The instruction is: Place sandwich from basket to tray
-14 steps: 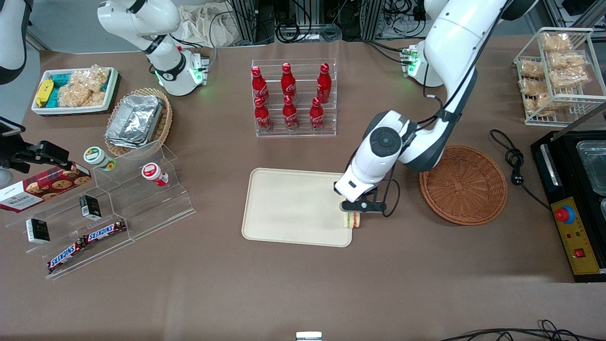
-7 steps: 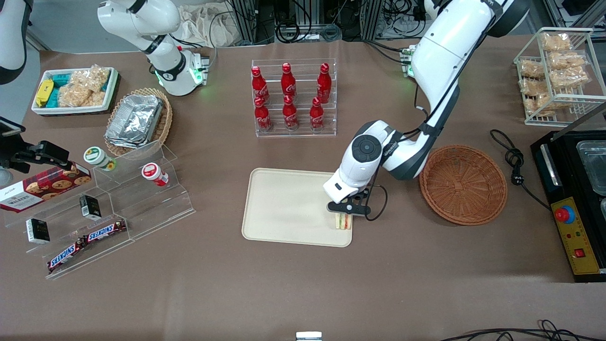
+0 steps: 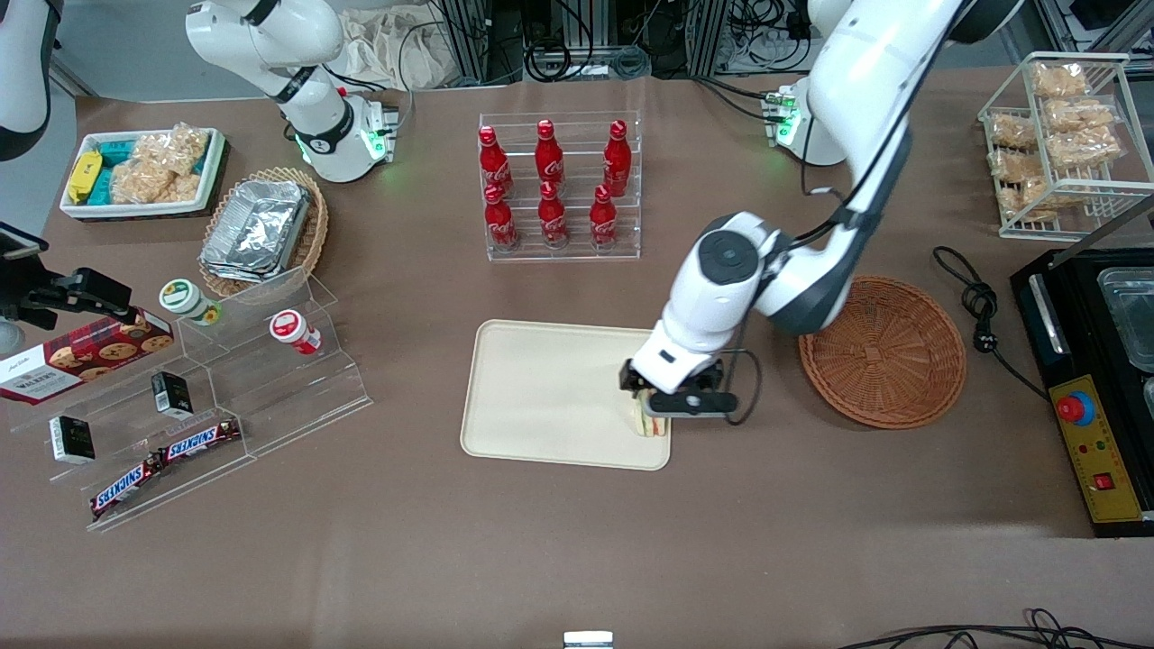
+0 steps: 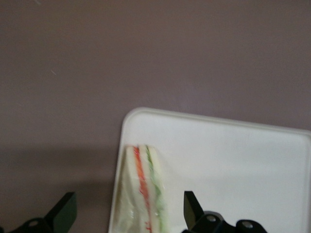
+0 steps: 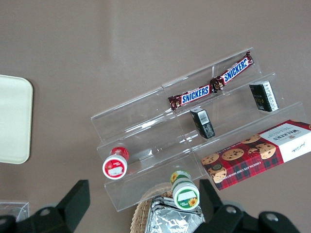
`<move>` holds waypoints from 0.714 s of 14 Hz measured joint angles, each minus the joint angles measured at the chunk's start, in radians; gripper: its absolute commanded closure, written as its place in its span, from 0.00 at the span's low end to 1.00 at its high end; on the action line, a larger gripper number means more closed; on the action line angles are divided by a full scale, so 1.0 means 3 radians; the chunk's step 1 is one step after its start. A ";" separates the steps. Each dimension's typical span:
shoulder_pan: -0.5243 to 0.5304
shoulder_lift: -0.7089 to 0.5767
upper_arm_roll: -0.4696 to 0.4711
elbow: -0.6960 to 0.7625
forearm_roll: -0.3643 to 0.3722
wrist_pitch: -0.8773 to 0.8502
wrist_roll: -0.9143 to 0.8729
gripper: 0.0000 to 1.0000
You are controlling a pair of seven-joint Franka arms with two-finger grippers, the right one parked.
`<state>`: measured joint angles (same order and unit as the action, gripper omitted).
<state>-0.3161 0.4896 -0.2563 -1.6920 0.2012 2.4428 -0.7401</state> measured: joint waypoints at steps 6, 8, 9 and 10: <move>0.0448 -0.0490 0.0005 0.0360 -0.0058 -0.1332 0.0171 0.01; 0.0558 -0.0573 0.0006 0.0540 -0.0274 -0.1852 0.0497 0.01; 0.0651 -0.0630 0.0006 0.0611 -0.0404 -0.2069 0.0687 0.01; 0.0753 -0.0705 0.0008 0.0656 -0.0545 -0.2243 0.0880 0.01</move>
<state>-0.0902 0.2780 -0.2540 -1.4952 0.0378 1.7699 -0.4760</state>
